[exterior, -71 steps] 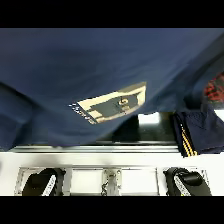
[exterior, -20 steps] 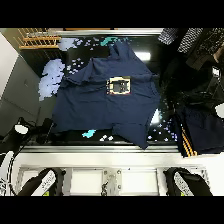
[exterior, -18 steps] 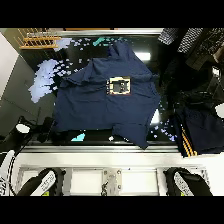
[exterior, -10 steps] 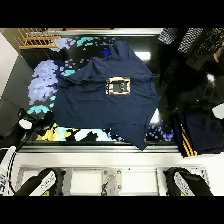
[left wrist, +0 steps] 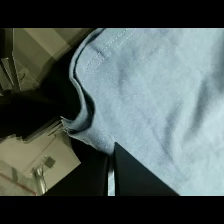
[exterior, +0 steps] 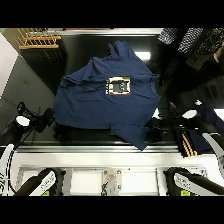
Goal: Fold the clothes and pants, and hang the long-sleeved shirts on hangers.
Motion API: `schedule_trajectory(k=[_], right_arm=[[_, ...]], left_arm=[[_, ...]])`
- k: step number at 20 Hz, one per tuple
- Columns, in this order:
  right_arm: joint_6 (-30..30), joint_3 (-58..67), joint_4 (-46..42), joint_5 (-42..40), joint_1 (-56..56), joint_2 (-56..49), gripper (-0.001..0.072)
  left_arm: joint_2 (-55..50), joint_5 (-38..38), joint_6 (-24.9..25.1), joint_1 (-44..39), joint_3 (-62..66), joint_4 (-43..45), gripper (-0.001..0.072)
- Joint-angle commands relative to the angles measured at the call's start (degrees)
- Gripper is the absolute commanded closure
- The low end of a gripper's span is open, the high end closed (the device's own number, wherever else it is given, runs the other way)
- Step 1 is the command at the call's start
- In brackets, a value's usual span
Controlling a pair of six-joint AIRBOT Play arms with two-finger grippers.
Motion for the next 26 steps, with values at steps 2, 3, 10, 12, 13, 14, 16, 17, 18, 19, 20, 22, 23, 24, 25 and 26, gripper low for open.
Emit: schedule_trajectory(k=[2, 3, 10, 12, 13, 14, 16, 17, 18, 19, 20, 22, 23, 24, 25, 26], right_arm=[[-4.9, -0.6, 9.3, -6.8, 7.4, -5.2, 0.0244], [-4.9, -0.5, 9.5, -7.3, 8.6, -5.2, 0.0246], [-11.2, 9.9, 1.5, -6.3, 8.8, 3.0, 0.0696], [-9.9, 19.9, -3.7, -5.2, 7.6, 8.9, 0.0696], [-9.9, 25.9, -5.5, -5.1, 7.0, 11.9, 0.0696], [-10.0, 31.4, -6.5, -5.2, 6.4, 14.4, 0.0696], [-10.0, 42.2, -7.8, -5.3, 5.7, 18.8, 0.0696], [-10.0, 46.6, -7.8, -5.4, 5.5, 20.7, 0.0696], [-10.0, 50.6, -7.7, -5.5, 5.5, 22.6, 0.0696], [-9.9, 53.4, -7.7, -6.1, 5.6, 24.5, 0.0696], [-10.0, 55.4, -7.7, -7.1, 5.6, 26.7, 0.0696], [-10.0, 56.7, -7.7, -9.8, 5.6, 31.3, 0.0696], [-9.9, 56.7, -7.7, -10.8, 5.6, 33.4, 0.0696], [-9.9, 56.7, -7.7, -11.5, 5.6, 35.5, 0.0696], [-9.9, 56.7, -7.7, -11.8, 5.6, 36.9, 0.0696], [-9.9, 56.7, -7.7, -12.2, 5.6, 38.3, 0.0696]], left_arm=[[0.0, -0.3, 0.4, 0.0, 0.1, 0.0, 0.0699], [0.0, -0.2, 0.4, 0.0, 0.1, 0.0, 0.0699], [6.1, -1.7, 1.9, 0.0, 6.4, 0.0, 0.0700], [11.5, -1.7, 2.1, 0.0, 13.9, -0.1, 0.0699], [14.3, -1.7, 2.1, -0.1, 18.2, -0.2, 0.0699], [17.2, -1.6, 2.1, -0.3, 23.0, -0.1, 0.0700], [22.3, -0.9, 2.4, -1.6, 32.2, 0.0, 0.0699], [24.8, 0.1, 2.6, -2.6, 36.4, 0.0, 0.0699], [27.1, 1.6, 3.1, -3.7, 39.6, 0.0, 0.0700], [29.4, 3.5, 3.5, -4.8, 42.2, 0.0, 0.0699], [31.6, 5.9, 3.9, -6.1, 44.3, 0.0, 0.0700], [35.3, 8.6, 4.3, -8.3, 47.8, 0.6, 0.0699], [36.8, 9.9, 4.9, -9.1, 49.1, 0.5, 0.0699], [37.9, 11.0, 4.9, -9.7, 50.1, 0.5, 0.0699], [38.6, 11.8, 4.9, -10.0, 50.7, 0.5, 0.0699], [39.0, 12.0, 4.9, -10.1, 51.3, 0.5, 0.0699]])
